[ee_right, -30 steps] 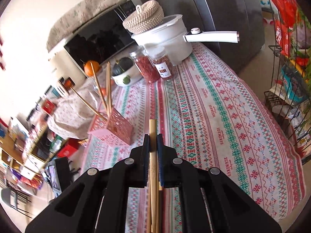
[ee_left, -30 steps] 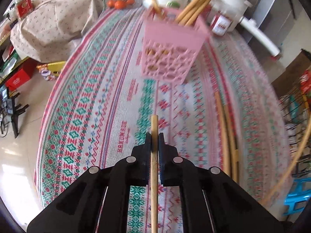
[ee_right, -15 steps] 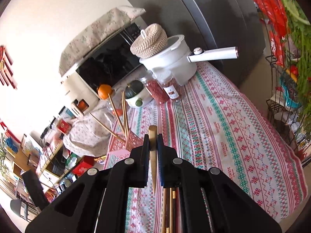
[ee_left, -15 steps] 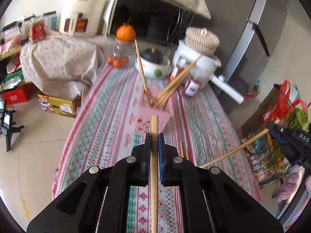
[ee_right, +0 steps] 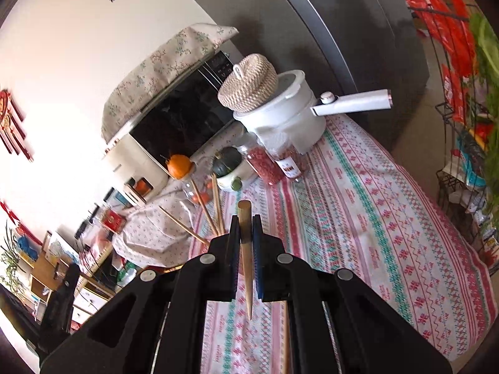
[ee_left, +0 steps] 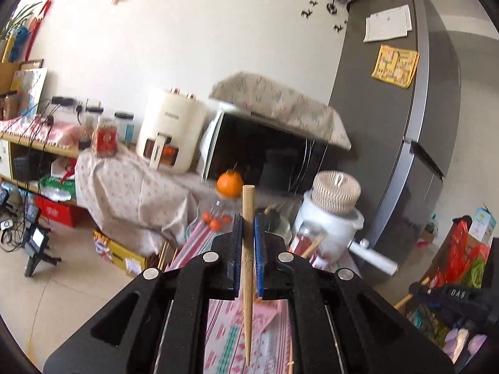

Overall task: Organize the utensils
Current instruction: 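Carry both held chopsticks up over the pink basket, then lower the chopsticks into the pink basket and open both grippers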

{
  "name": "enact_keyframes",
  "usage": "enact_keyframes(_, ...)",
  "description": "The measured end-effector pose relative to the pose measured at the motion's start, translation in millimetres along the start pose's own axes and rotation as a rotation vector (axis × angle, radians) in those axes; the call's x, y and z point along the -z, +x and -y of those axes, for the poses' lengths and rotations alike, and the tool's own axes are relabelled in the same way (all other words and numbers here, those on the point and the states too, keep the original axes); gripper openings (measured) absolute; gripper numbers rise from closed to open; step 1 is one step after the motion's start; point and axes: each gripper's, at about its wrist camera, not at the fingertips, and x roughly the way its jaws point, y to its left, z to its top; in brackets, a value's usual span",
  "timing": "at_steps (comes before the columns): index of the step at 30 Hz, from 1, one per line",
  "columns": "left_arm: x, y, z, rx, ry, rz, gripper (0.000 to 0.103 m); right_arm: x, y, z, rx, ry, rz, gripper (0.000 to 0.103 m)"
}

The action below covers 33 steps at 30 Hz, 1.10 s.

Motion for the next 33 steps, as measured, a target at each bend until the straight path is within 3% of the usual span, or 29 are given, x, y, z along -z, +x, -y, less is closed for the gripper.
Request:
enact_keyframes(6, -33, 32, 21, -0.018, 0.002, 0.102, 0.006, -23, 0, -16, -0.026, -0.011, 0.052, 0.008)
enact_keyframes(12, -36, 83, 31, -0.045, 0.007, 0.086, 0.006, -38, 10, -10, -0.016, -0.005, 0.079, 0.008)
enact_keyframes(15, -23, 110, 29, -0.069, 0.022, 0.039, 0.008, -42, 20, -1, -0.002, 0.014, 0.066, 0.008)
enact_keyframes(17, -11, 122, 20, -0.089, 0.019, -0.012, 0.018, -44, 24, 3, 0.006, 0.024, 0.059, 0.008)
enact_keyframes(24, 4, 98, -9, -0.135, 0.012, -0.097, 0.023, -43, 19, 3, 0.005, 0.024, 0.072, 0.008)
enact_keyframes(30, 26, 69, -51, -0.161, -0.123, -0.224, 0.039, -40, 13, -15, -0.009, -0.006, 0.087, 0.008)
enact_keyframes(33, 40, 65, -76, -0.159, -0.224, -0.315, 0.039, -40, 18, -32, -0.015, -0.026, 0.083, 0.008)
